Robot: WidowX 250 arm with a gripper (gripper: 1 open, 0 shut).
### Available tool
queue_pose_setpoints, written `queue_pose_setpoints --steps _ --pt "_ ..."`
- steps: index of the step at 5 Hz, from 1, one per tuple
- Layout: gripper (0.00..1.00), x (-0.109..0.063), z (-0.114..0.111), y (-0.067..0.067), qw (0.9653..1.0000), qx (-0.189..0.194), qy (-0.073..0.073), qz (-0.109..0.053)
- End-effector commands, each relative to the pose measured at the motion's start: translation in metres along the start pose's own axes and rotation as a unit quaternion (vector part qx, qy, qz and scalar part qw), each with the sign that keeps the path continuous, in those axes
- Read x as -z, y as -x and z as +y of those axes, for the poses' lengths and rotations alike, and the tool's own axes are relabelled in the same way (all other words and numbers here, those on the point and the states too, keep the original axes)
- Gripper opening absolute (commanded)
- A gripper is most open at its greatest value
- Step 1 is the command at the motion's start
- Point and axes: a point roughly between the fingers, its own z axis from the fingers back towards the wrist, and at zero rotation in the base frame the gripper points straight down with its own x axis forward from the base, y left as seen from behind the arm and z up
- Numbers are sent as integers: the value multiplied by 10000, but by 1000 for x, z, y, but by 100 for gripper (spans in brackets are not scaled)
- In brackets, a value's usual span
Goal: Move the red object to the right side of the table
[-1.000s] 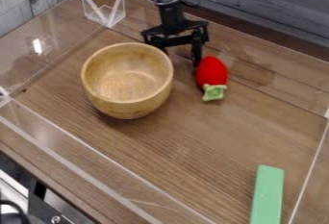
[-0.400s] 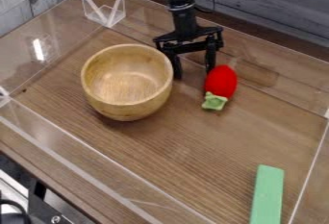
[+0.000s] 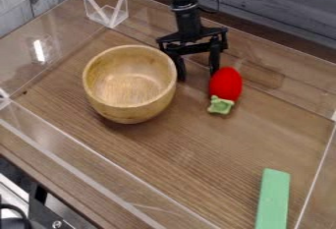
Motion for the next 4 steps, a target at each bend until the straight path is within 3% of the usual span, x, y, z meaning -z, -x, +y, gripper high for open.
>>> queue_pose_setpoints --steps 1,2,4 --pt "100 -11 2 -7 9998 117 62 -167" --pt "0 -11 8 -10 9997 182 64 -148" --pt "0 -17 23 -18 9997 36 156 -173"
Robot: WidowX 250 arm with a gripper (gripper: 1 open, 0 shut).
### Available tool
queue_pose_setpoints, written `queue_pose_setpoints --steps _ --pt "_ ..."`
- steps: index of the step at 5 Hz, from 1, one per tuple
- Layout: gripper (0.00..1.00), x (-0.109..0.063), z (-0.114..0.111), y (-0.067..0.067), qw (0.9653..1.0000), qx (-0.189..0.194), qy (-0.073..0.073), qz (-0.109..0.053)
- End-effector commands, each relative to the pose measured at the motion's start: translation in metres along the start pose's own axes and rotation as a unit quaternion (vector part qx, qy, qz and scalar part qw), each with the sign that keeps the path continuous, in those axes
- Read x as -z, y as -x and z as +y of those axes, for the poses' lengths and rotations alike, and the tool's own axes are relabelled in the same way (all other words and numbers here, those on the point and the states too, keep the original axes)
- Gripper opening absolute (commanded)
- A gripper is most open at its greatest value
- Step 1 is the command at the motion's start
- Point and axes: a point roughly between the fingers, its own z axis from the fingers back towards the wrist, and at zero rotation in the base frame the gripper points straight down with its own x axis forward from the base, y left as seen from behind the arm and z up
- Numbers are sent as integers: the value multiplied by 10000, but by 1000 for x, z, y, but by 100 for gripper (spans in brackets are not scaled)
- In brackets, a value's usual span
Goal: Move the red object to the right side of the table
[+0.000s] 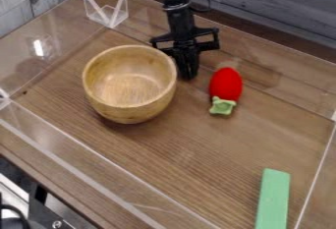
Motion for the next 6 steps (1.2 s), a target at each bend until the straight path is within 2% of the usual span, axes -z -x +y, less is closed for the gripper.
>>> queue_pose_setpoints --steps 1,2,3,4,5,6 --pt "0 -15 5 -9 9997 -61 86 -221" --pt "0 -15 -1 -7 9993 -216 127 -268" --pt "0 -32 -7 -1 9983 386 190 -385" --pt "0 -50 -14 3 9938 946 237 -534" --pt "0 -75 -40 15 9889 1249 309 -737" --pt "0 -89 -68 29 9832 1592 389 -803"
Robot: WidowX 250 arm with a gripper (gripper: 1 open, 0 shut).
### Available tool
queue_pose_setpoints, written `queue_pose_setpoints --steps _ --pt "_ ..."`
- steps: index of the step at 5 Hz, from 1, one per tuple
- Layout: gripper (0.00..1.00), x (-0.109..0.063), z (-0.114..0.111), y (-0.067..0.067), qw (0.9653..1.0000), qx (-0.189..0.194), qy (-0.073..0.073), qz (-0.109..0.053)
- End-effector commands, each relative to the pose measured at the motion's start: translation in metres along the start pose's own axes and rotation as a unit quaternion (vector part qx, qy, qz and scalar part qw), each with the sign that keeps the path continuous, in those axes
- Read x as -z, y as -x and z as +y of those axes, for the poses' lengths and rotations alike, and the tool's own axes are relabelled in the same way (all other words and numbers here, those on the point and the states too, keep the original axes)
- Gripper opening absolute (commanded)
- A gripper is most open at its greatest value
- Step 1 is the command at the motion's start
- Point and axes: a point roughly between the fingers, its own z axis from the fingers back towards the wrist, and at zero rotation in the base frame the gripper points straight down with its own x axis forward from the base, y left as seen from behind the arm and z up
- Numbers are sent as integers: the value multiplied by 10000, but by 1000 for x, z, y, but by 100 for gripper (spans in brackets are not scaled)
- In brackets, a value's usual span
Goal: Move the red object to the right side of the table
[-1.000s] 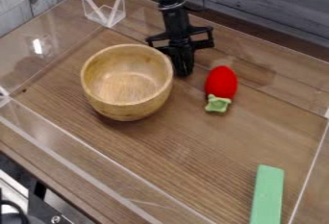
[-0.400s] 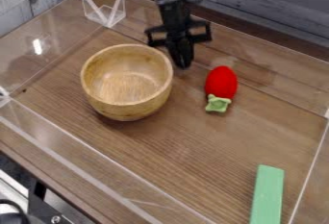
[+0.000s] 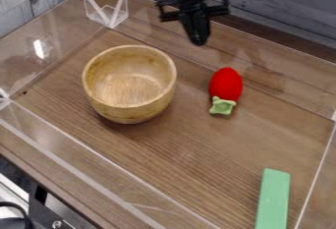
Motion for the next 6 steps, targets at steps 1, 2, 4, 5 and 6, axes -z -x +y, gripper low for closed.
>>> queue_pose_setpoints --steps 1,2,4,5,6 --pt "0 -11 -39 10 9965 814 79 -155" --pt "0 -1 -57 26 9918 1274 104 0" --pt "0 17 -76 44 9846 1740 76 182" --pt "0 31 -84 47 9814 1903 49 253" --pt "0 42 -90 47 9863 1638 -19 197"
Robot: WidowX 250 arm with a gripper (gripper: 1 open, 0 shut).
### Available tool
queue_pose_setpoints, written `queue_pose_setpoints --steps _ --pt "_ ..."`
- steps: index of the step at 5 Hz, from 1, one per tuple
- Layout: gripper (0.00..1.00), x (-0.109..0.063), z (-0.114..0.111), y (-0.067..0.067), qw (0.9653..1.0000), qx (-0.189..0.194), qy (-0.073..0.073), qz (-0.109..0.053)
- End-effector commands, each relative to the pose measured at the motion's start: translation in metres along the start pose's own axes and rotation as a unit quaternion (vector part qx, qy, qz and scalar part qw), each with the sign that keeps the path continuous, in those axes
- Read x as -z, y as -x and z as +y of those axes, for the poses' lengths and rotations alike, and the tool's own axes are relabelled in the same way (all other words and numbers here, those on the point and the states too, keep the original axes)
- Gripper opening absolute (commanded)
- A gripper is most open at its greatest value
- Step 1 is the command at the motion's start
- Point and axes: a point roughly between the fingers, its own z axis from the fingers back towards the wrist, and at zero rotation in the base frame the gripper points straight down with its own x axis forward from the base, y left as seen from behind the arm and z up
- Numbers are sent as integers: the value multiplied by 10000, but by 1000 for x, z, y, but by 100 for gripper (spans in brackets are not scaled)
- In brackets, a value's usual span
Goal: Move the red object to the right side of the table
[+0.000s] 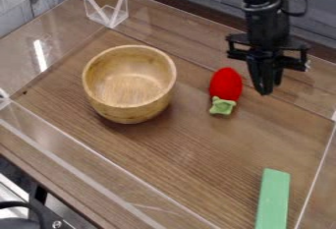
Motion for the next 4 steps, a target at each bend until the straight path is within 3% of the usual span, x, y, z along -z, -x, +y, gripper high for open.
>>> queue_pose_setpoints --steps 1,2,3,4 --pt "0 2 -6 -7 9995 -251 -89 -192" --pt "0 12 -5 -9 9999 -65 -137 -71" --pt "100 20 -2 -11 9997 123 -204 49" --pt "100 17 -14 -2 9995 15 -309 77"
